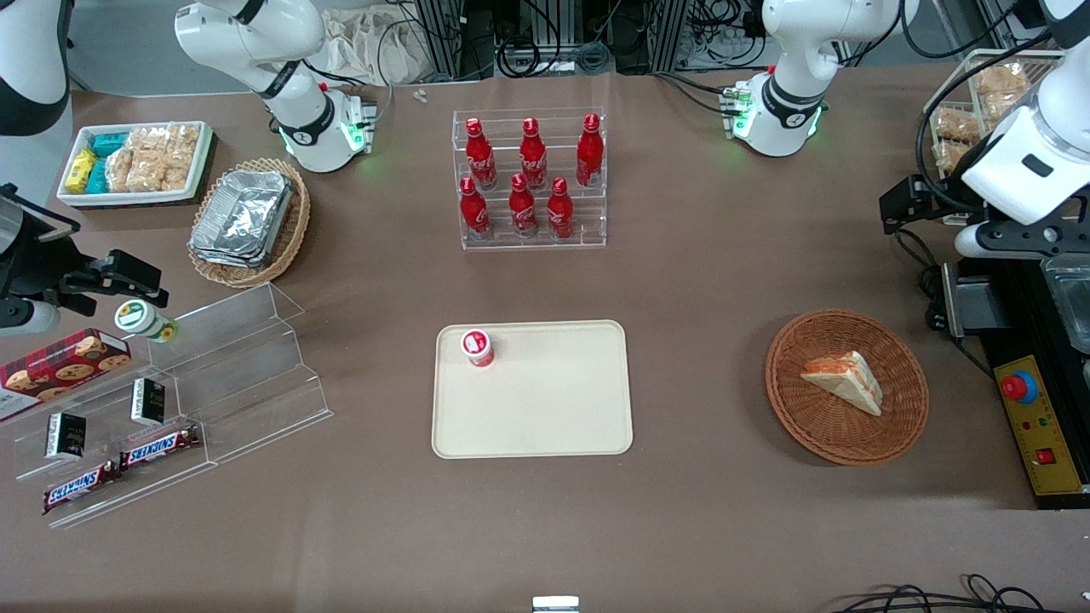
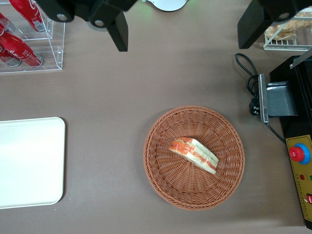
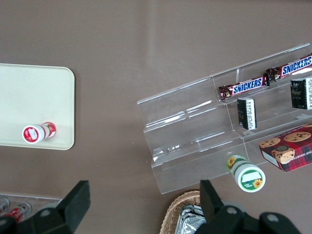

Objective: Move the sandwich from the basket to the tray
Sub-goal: 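Lower the left gripper into the wicker basket and grasp the wrapped sandwich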

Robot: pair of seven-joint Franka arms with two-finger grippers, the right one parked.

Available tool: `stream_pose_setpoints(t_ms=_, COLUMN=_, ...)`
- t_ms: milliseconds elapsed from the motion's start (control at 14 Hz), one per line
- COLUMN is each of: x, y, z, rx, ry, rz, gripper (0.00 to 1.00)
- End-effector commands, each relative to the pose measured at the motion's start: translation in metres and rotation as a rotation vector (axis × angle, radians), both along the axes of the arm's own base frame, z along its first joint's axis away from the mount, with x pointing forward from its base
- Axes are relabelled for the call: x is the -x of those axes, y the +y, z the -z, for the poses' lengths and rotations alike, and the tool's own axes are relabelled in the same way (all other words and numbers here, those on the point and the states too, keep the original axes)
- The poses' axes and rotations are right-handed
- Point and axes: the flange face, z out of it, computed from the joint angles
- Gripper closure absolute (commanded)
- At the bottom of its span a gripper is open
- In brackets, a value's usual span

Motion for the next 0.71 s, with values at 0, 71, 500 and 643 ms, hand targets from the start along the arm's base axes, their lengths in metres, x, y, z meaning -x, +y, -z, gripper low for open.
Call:
stream_pose_setpoints(t_ms=0, x=-0.002, y=0.003, z=-0.010, rx=0.002, ry=-0.017, rz=0.003, gripper=0.00)
stream_pose_setpoints(t_ms=71, x=-0.003, y=0.003, z=-0.008, rx=0.004, ry=-0.013, rz=0.000, gripper=0.00)
stream_pose_setpoints(t_ms=500, x=-0.026, y=0.049, z=0.021, rx=-0.017, ry=0.013, rz=-0.435, gripper=0.00)
stream_pose_setpoints(t_ms=643, x=-0.044, y=0.076, z=0.049, rx=-0.019, ry=0.008, rz=-0.651, gripper=0.00)
